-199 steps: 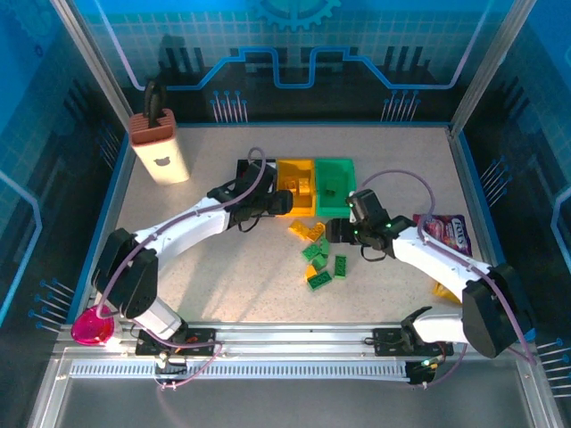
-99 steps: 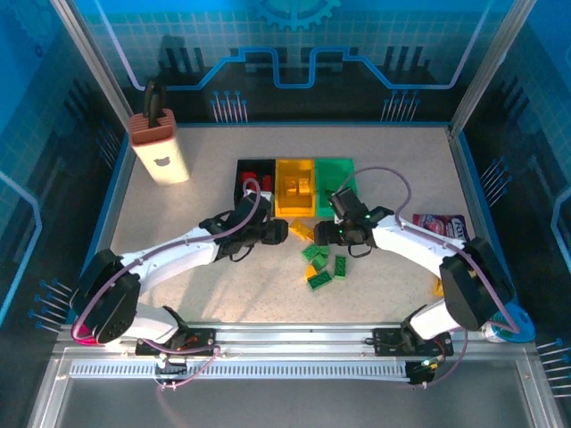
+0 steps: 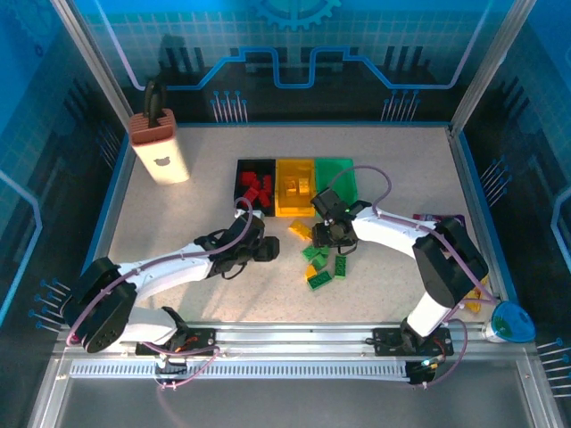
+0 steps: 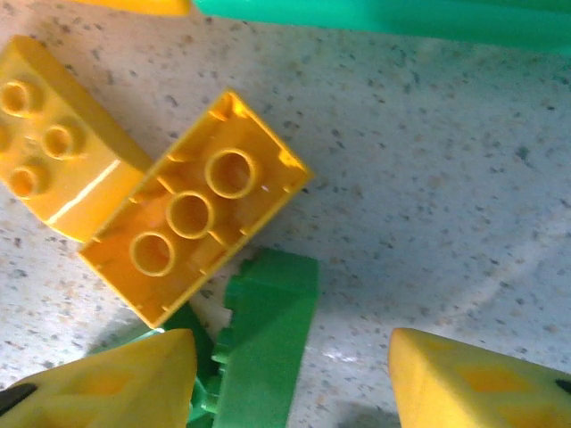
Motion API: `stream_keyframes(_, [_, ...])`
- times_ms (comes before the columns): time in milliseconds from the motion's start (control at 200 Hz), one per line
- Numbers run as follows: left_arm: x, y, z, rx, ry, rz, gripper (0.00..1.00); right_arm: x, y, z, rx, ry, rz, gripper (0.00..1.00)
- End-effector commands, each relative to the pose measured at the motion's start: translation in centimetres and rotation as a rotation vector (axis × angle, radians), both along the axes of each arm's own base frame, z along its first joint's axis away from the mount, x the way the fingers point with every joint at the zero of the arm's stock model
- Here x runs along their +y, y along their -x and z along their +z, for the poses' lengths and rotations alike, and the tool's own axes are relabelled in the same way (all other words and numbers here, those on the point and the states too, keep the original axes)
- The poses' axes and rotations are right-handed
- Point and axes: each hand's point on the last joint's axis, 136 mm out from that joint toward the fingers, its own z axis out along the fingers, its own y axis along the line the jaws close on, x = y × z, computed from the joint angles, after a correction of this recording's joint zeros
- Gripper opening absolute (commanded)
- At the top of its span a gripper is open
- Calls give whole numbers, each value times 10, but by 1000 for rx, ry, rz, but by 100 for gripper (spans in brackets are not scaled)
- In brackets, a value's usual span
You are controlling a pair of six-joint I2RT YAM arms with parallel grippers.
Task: Sort the legos into containers by color
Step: Pick up the lego from the center of the table.
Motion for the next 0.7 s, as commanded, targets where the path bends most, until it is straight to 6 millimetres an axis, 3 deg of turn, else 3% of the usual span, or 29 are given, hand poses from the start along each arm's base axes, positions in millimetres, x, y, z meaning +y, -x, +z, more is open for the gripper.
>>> stream_keyframes(0, [-1,-3,5,-27,19,17,68,-6,3,2,3,41,-27,57])
stream_keyframes(250, [-1,-5,6,-38,17,18,68,8,10,-18,64,-12,-5,56])
stream_keyframes(380, [-1,-5,9,-51,29,22,68,5,14,-25,94,10,-11,50])
stream_keyframes(580, [-5,-13,18,-76,33,22,68,0,14,-13,67,7,-27,32])
stream_keyframes(695, [-14,-20,23,-90,46,6,67,0,8,-4,44,-3,-28,28])
